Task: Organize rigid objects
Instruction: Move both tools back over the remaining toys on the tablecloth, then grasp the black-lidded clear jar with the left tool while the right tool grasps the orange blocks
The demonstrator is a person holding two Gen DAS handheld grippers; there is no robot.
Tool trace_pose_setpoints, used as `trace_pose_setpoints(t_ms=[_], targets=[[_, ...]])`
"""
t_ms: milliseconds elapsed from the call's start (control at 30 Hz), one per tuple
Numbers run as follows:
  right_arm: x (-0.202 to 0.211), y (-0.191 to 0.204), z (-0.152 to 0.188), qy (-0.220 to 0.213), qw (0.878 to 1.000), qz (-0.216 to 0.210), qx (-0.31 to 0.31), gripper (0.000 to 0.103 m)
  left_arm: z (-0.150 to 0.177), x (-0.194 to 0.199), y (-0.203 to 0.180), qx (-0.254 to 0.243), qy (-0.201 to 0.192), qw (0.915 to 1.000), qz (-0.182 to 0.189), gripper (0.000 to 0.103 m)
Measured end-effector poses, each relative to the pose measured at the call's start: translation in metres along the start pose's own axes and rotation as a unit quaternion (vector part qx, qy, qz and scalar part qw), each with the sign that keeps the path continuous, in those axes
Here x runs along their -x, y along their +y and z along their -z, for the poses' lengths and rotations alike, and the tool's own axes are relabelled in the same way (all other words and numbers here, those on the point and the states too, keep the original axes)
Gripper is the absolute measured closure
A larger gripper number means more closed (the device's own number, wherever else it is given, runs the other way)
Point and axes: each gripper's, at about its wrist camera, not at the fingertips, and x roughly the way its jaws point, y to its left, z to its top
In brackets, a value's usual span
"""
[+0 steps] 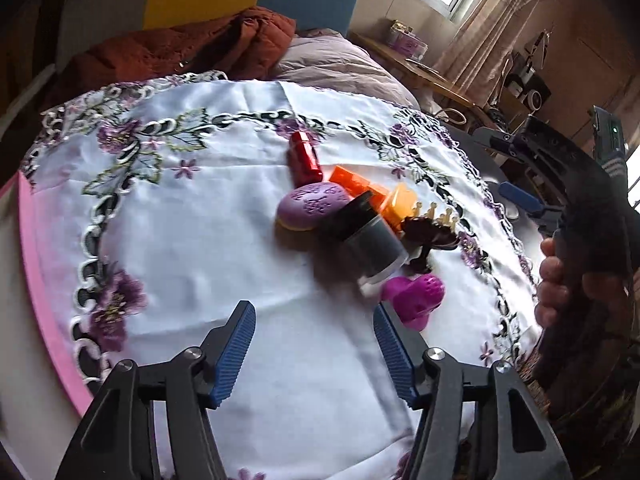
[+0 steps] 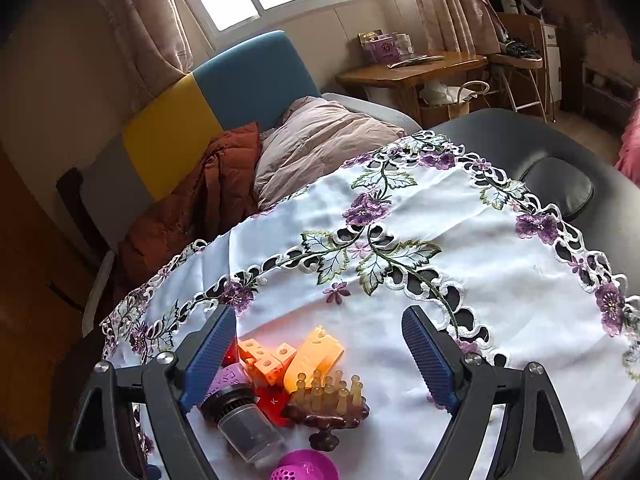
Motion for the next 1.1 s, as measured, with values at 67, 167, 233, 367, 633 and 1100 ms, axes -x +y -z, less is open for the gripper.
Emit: trace_pose_setpoints(t_ms=[67, 167, 233, 367, 633, 1100], targets=[[0.0, -0.001, 0.0, 0.0, 1.0, -0.003, -0.004, 0.017, -0.011, -0.013, -0.008, 0.012, 0.001, 0.9998, 0.018, 0.042], [0.0, -0.003, -0.001, 0.002, 1.0, -0.008, -0.012, 0.017, -0.028, -0.033, -0.018, 0.028, 0.001, 0.9993, 0.024, 0.042], [-0.001, -0.004, -0.001, 0.004, 1.0, -0.012, -0.017, 0.017, -0.036, -0.044, -0.02, 0.044, 0.004, 0.9987, 0.025, 0.042], [-0.002, -0.007, -0.002, 0.006, 0.999, -0.02, -0.027, 0.017, -0.048, -0.066, -0.024, 0.058, 0.007, 0.9982, 0.012, 0.042], [-0.004, -0.009, -0.002, 0.005, 1.0, -0.015, -0.028, 0.017, -0.046, -0.09, -0.012, 0.077, 0.017, 0.9965, 0.026, 0.057], [-0.02, 0.005, 0.007, 0.052, 0.998, -0.031, 0.012, 0.023, 0.037, -0.011, 0.024, -0.015, -0.014, 0.9995, -0.025, 0.059]])
